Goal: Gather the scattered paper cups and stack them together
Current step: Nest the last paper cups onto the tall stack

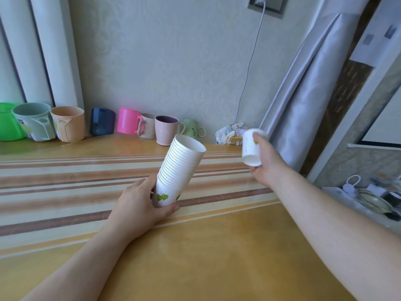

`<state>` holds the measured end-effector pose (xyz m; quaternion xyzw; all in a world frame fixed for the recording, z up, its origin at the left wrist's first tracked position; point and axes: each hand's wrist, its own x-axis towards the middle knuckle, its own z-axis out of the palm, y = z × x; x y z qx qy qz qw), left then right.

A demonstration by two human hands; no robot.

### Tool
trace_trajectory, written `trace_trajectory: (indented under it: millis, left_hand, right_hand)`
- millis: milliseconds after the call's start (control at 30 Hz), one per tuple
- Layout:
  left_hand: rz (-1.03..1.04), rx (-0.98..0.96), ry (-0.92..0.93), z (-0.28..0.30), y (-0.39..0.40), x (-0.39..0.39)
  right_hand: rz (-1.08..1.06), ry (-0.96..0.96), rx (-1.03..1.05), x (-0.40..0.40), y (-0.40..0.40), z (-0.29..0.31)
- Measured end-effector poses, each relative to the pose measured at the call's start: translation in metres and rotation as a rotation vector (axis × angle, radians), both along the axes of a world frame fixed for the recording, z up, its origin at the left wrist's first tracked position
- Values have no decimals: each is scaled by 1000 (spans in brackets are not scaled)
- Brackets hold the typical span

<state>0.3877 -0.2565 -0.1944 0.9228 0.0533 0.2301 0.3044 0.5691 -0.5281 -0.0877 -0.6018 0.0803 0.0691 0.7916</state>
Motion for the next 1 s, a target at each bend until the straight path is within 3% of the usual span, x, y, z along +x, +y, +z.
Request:
trace_trajectory:
  millis: [100, 167, 433, 567, 700, 833, 1000]
  left_hand:
    - [6, -2, 6, -2, 0, 1]
    - [7, -6, 7, -2, 1, 0]
    - [-8, -32, 17, -3, 3, 1]
    - [-3, -36, 6, -3, 4, 3]
    - [10, -24, -21, -5, 3, 4]
    - [52, -9, -32, -8, 5, 7]
    - [66, 11, 22, -6, 5, 8]
  right_hand:
    - [150, -106, 298, -36, 43, 32]
    - [264, -187, 328, -57, 65, 47]
    - [360, -663, -236, -84, 96, 19]
    - [406, -551, -186, -84, 94, -15]
    - [547, -428, -348, -96, 100, -71]
    - [488, -483, -537, -102, 117, -88]
    - [486, -554, -572, -89, 126, -89]
